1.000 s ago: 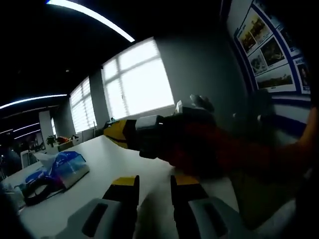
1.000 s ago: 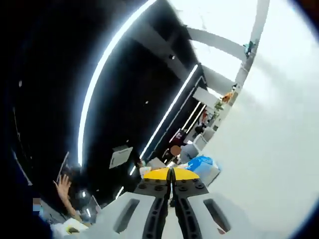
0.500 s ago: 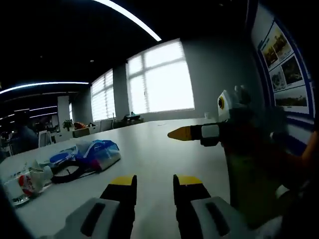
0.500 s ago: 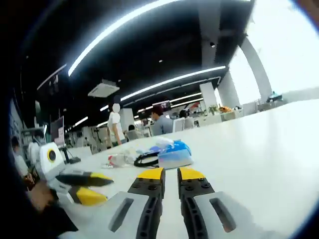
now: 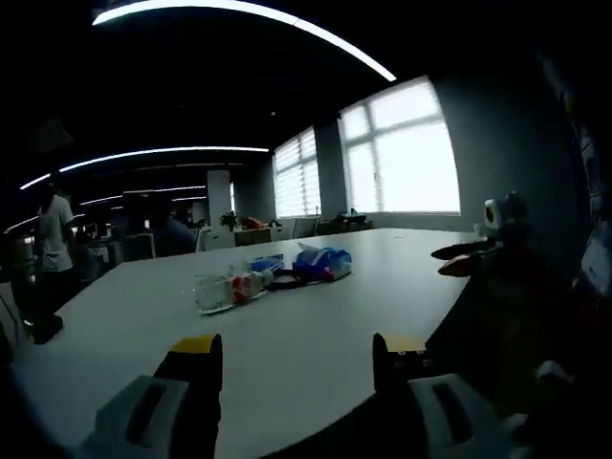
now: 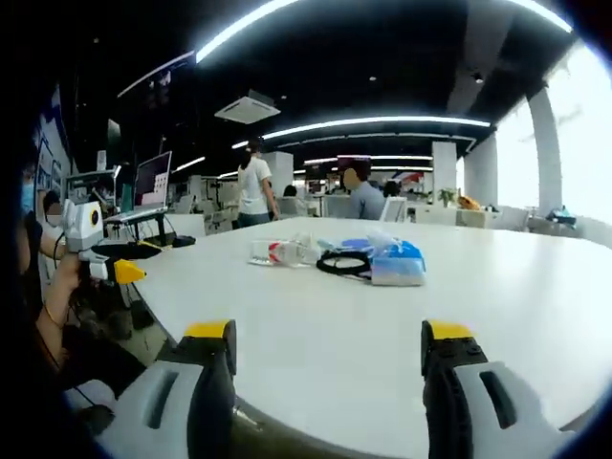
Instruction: Arrange the tabletop items into an orderly group along one side of the table until the central work area is clear of visible clutter.
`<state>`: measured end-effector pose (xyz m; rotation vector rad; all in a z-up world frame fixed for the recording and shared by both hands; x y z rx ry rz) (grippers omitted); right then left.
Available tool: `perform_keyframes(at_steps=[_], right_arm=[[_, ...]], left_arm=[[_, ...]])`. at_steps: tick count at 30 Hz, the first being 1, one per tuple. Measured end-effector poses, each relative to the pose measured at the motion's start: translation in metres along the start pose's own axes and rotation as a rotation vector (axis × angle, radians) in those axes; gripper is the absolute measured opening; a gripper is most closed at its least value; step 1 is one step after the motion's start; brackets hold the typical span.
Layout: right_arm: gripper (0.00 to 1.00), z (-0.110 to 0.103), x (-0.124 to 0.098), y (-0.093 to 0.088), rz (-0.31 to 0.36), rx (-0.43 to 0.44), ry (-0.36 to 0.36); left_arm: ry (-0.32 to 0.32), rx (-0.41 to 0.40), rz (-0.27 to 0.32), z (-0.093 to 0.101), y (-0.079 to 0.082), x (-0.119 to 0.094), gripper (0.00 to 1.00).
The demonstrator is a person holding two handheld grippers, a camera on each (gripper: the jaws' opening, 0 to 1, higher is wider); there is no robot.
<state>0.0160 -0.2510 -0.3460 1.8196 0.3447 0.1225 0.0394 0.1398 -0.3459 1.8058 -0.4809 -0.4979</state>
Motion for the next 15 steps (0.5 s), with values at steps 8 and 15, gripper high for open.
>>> perform_keyframes(at_steps=[8, 15], right_arm=[[1.0, 0.028, 0.004, -0.014, -0.19, -0.131, -0.127], [1.0, 0.042, 0.021, -0.004, -0.154, -0.091, -0.134]], left_arm=[[0.123, -0.068, 0.017, -0.046, -0.021, -0.002, 1.0], [0.143, 0.012, -0.072, -0.057, -0.026, 0.024, 1.0]])
Point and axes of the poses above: the point that each gripper's makers call its tool centre point, and the gripper's own axes: x roughly forward along the fingers, z roughly to its right, y roughly out of its top, the point moved 9 cm from there along -x, roughly backward along the fingers, and after that the axes turned 14 degrees about x, right-handed, at the moved point
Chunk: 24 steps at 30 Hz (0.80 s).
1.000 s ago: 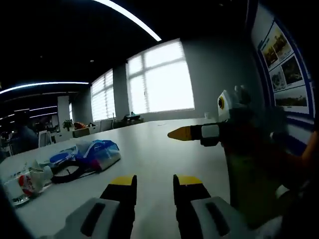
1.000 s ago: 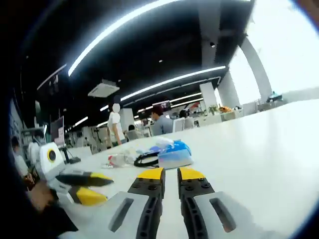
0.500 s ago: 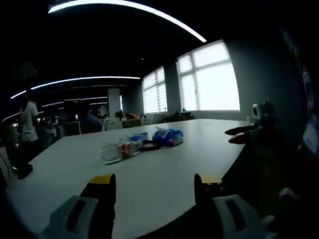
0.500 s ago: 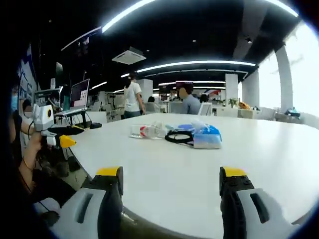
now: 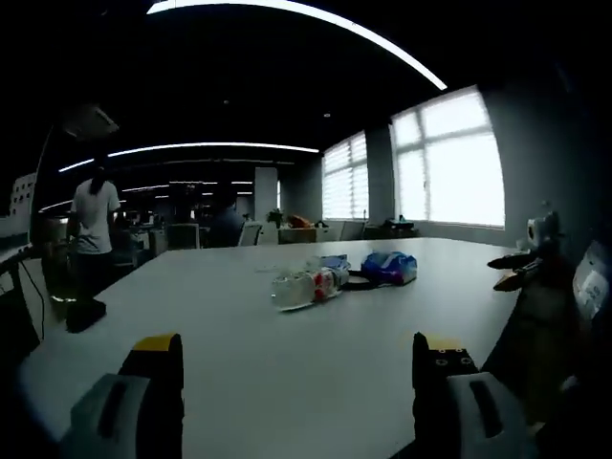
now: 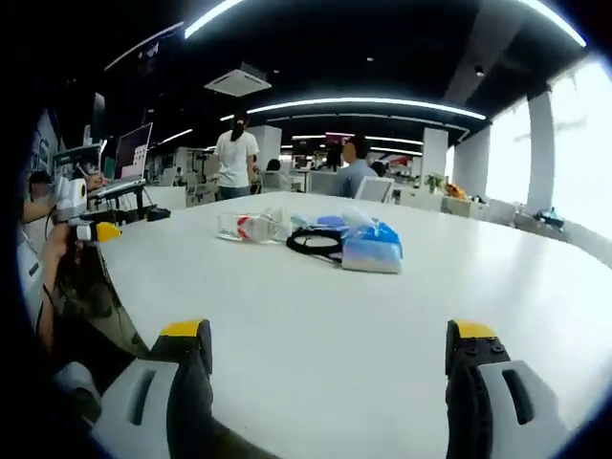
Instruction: Arrange the tabletop items into an orderly group along one side of the table until the central work area is clear of visible clutter.
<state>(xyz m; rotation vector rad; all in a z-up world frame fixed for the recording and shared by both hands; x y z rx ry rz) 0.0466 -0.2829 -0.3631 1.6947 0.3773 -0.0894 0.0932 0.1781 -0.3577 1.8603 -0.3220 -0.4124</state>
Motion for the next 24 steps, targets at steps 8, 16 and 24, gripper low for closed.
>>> perform_keyframes(at_steps=[8, 16, 24], right_arm=[[0.93, 0.002, 0.014, 0.003, -0.069, 0.016, 0.005], [0.89, -0.011, 0.012, -0.002, -0.099, -0.031, 0.039], [0.86, -0.02, -0.005, 0.0, -0.065, -0.026, 0.083]], left_arm=[[-0.024, -0.013, 0.007, 0.002, 0.011, 0.017, 1.0], [-0.039, 0.003, 0.017, 0.017, 0.023, 0.011, 1.0], [-0.031, 0.05, -0.001, 0.029, 0.03, -0.009, 0.98]])
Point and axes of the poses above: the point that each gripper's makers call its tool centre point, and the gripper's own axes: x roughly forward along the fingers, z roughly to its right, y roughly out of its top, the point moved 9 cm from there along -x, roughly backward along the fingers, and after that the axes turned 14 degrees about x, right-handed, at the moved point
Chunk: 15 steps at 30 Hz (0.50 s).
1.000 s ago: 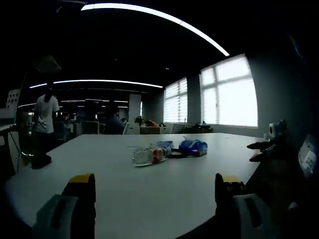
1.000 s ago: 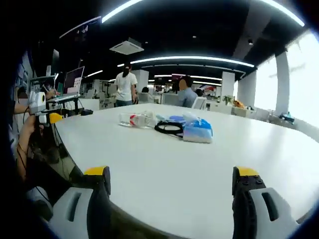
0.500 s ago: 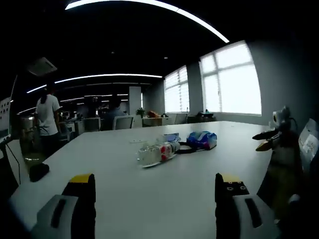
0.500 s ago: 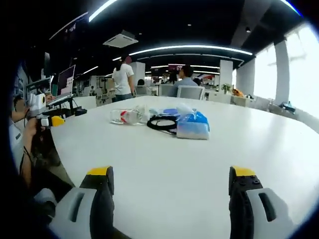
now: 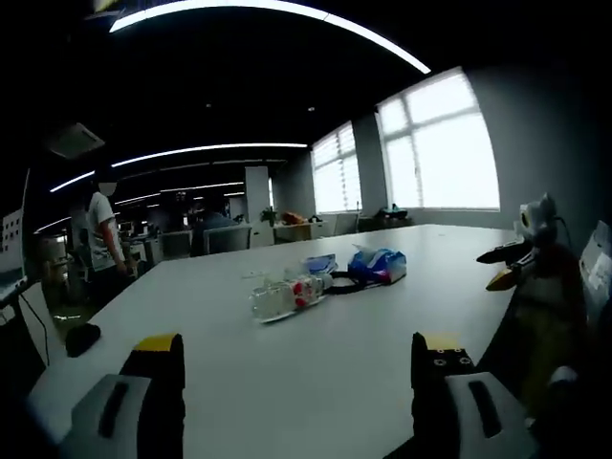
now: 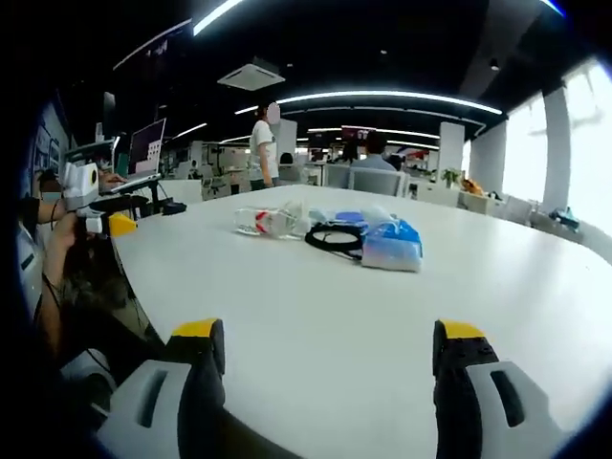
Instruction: Arrange the tabletop items into an orderly group along one side of the table until the central work area is clear of visible clutter.
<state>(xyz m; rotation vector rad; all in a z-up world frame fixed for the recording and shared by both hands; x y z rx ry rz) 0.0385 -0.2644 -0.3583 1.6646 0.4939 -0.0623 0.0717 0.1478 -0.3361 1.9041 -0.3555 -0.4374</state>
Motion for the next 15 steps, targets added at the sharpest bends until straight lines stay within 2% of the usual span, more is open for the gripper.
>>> perform_keyframes(at_steps=[3, 8, 11, 15], right_arm=[[0.84, -0.005, -0.002, 0.002, 0.008, 0.003, 0.008], [0.76, -0.011, 0.0, 0.006, -0.003, 0.008, 0.011], [0.75, -0.014, 0.0, 0.007, 0.002, 0.005, 0.019], [0.72, -0.01, 0.002, 0.011, -0.023, -0.03, -0.003]], left_arm=[[-0.024, 0.007, 0.002, 0.002, 0.004, -0.005, 0.97], [-0.01, 0.015, 0.022, 0.0, 0.008, -0.013, 0.97], [0.016, 0.001, 0.029, -0.001, 0.006, -0.016, 0.97], [0.02, -0.012, 0.017, 0.001, 0.003, -0.017, 0.97]])
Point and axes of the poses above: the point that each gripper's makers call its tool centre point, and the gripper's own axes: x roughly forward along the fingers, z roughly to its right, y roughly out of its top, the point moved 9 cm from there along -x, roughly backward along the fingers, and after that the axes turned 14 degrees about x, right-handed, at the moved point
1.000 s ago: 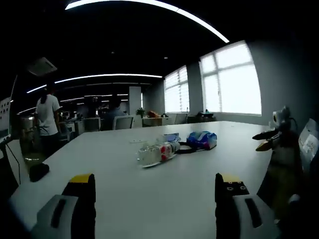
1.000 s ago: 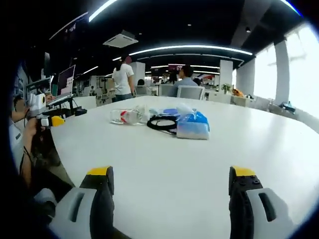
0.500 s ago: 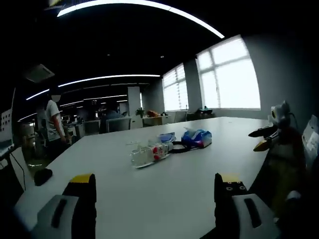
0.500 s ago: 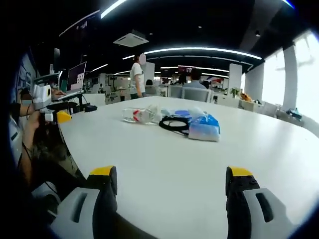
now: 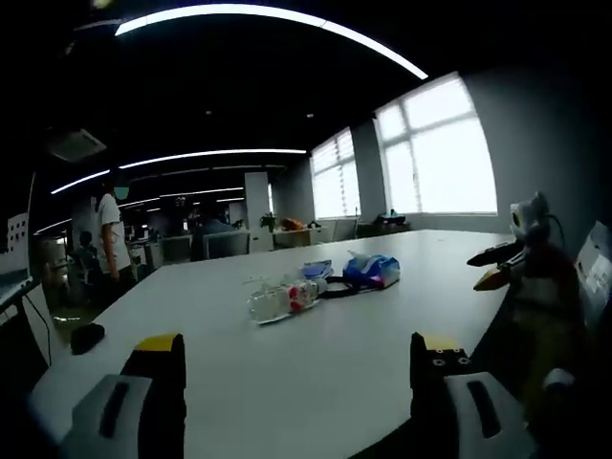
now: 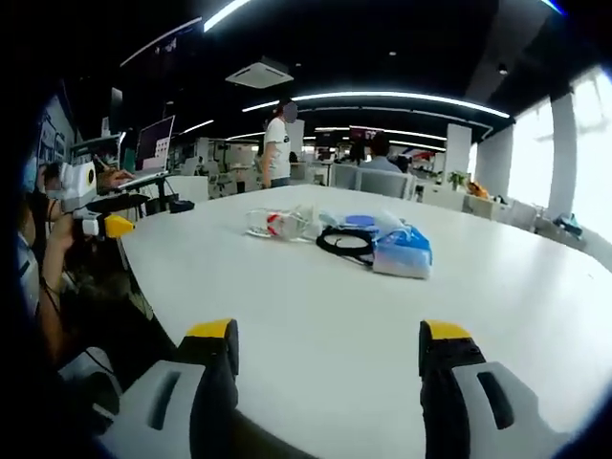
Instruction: Arrange the tabletop items into an orderly group along one side of the table until the central work area is clear of visible clutter.
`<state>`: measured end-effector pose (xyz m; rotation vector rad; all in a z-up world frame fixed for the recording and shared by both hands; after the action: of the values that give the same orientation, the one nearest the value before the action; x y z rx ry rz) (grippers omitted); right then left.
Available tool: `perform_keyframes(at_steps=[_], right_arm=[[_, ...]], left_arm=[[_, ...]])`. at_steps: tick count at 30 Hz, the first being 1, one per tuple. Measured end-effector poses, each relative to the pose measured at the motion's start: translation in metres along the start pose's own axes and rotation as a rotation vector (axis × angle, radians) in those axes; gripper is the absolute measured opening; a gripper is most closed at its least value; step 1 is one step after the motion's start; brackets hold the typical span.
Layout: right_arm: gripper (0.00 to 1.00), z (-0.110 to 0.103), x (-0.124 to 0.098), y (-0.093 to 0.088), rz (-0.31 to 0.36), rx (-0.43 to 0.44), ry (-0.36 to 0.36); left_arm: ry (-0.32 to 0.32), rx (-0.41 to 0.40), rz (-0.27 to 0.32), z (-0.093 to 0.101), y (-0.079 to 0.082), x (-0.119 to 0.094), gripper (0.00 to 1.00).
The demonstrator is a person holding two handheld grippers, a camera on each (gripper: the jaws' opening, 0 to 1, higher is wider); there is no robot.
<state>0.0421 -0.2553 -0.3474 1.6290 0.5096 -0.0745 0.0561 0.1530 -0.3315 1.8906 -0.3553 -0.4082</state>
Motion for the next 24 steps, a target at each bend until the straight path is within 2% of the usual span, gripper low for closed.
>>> perform_keyframes(at_steps=[3, 6, 9, 13, 17, 24], right_arm=[[0.68, 0.005, 0.003, 0.002, 0.012, 0.017, 0.001], [0.7, 0.004, 0.007, -0.001, 0.002, 0.017, 0.012], [0.69, 0.006, 0.008, -0.004, -0.018, -0.016, -0.011], [0.68, 0.006, 0.01, -0.006, -0.018, -0.02, -0.042], [0.68, 0.005, 0.01, -0.006, 0.001, 0.005, -0.023], [0.62, 0.007, 0.01, -0.009, 0.005, 0.022, -0.05]], left_arm=[[0.013, -0.012, 0.013, -0.002, 0.0, 0.0, 0.97], [0.021, -0.037, 0.016, -0.007, -0.001, 0.003, 0.97], [0.029, -0.029, -0.005, -0.007, -0.004, 0.005, 0.94], [0.057, 0.01, -0.068, -0.01, -0.012, 0.007, 0.9], [0.071, -0.025, -0.061, -0.014, -0.014, 0.003, 0.89], [0.069, -0.018, -0.052, -0.01, -0.01, -0.005, 0.89]])
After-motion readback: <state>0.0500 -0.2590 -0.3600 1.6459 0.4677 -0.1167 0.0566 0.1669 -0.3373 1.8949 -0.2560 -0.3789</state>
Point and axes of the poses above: the point that each gripper's makers call its tool centre point, and the gripper's own axes: x roughly forward along the fingers, z roughly to its right, y roughly out of its top, the point moved 9 cm from there along -x, roughly backward along the fingers, and after that the axes turned 14 degrees about x, right-handed, at the moved point
